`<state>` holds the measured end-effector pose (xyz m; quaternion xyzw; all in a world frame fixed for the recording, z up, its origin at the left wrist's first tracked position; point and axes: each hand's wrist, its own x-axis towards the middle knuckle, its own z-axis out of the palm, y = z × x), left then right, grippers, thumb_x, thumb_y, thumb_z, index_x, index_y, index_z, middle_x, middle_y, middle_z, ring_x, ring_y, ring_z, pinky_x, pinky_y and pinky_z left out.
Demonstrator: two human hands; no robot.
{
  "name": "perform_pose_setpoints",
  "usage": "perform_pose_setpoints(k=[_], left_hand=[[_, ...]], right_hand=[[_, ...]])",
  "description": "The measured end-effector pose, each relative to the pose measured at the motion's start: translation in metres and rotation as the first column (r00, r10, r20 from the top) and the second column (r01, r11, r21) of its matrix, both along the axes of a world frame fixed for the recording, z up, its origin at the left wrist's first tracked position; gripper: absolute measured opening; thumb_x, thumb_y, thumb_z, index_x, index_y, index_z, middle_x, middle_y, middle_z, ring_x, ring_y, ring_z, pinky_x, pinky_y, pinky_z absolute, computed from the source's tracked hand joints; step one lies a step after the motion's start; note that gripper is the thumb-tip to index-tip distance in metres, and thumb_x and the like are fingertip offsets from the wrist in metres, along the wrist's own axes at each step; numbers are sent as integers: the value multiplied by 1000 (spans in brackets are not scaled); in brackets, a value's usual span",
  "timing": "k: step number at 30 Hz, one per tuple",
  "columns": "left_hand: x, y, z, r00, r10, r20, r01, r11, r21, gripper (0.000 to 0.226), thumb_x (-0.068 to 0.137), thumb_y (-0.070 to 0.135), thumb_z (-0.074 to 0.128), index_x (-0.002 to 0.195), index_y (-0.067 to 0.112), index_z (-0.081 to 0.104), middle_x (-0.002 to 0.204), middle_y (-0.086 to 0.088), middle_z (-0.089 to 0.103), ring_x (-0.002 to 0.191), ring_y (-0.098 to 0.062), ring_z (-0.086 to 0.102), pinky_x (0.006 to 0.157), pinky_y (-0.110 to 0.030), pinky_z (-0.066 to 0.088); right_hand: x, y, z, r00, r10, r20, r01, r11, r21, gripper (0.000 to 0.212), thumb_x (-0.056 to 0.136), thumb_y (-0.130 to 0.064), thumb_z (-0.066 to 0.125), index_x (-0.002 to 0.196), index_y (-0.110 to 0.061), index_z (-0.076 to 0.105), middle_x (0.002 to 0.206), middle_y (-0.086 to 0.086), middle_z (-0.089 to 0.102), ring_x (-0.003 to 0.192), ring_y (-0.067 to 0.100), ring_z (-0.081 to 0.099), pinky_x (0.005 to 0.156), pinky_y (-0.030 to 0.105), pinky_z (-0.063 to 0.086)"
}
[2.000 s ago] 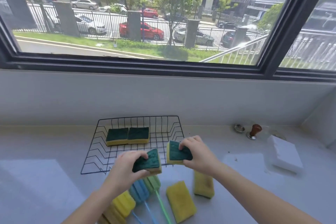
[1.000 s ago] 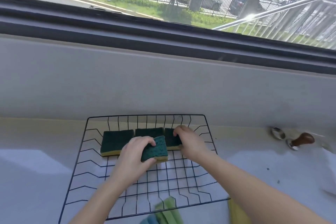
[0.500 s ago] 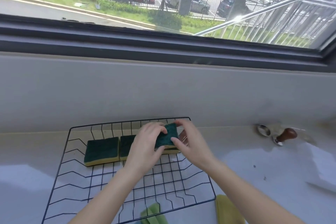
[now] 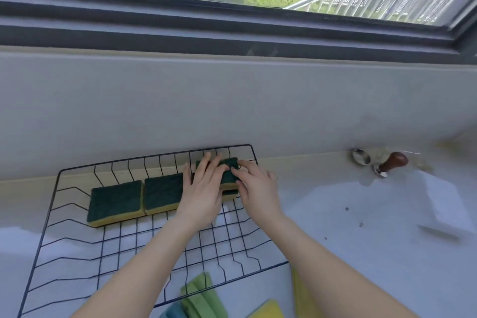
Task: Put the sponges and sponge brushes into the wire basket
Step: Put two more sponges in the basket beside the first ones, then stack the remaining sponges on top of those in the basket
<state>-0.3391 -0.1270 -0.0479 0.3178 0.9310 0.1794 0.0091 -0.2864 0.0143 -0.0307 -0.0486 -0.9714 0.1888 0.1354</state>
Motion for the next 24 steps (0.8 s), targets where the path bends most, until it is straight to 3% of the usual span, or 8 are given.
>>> perform_pose_setpoints(k=[5,8,11,13,15,18,22,24], left_hand=[[12,1,14,998,16,59,-10,994,-113,73,82,3,43,147,20,14,160,-2,-8,145,-20,-14,113,-57,-7],[41,4,42,983,149,109,-151,988,14,74,85,2,42,148,21,9,159,-3,-11,146,-19,-11,116,-52,-5],[99,-6,74,977,118,179,-183,894,409,54,89,3,40,136,28,34,150,10,29,140,-9,22,117,-34,20],[154,-24,85,954,-50,297,-117,847,519,45,91,11,36,114,49,42,117,31,49,114,7,46,92,-18,43],[210,-43,77,922,-153,355,-38,878,477,39,88,16,36,104,51,43,105,33,51,98,9,51,77,-10,44],[263,-60,51,896,-212,390,5,884,467,55,80,3,56,104,49,40,113,28,38,95,11,46,77,-3,38],[280,-50,47,824,-23,567,-128,966,226,43,84,20,53,119,42,40,111,16,37,86,4,48,81,-22,48],[281,-36,46,816,107,568,-206,972,114,53,83,30,54,129,39,30,114,9,35,92,-13,56,80,-30,51]], right_hand=[[3,0,6,996,8,92,-6,1000,-24,39,90,-5,49,125,-21,56,134,7,53,119,29,49,90,39,35],[13,-3,21,993,45,107,-27,985,-168,48,89,-4,47,135,-18,46,141,9,47,126,27,45,100,39,37],[51,0,37,984,-179,-16,152,875,-460,50,87,-9,50,131,-30,43,129,-8,54,114,11,51,93,32,44],[87,15,43,927,-373,-32,291,771,-567,46,86,-14,52,124,-38,40,113,-17,57,100,4,53,83,31,46],[129,40,41,904,-424,57,384,744,-546,45,86,-16,54,123,-36,40,111,-12,57,96,10,53,83,37,47],[190,72,29,885,-379,271,459,807,-372,43,88,-21,56,127,-29,41,121,0,54,103,16,51,86,39,46],[221,80,16,840,-290,459,446,851,-279,47,90,-37,55,133,-32,39,134,-2,46,123,20,44,96,45,44],[216,75,10,840,-246,484,398,886,-240,49,90,-41,54,135,-33,38,141,-6,41,128,19,39,96,43,43]])
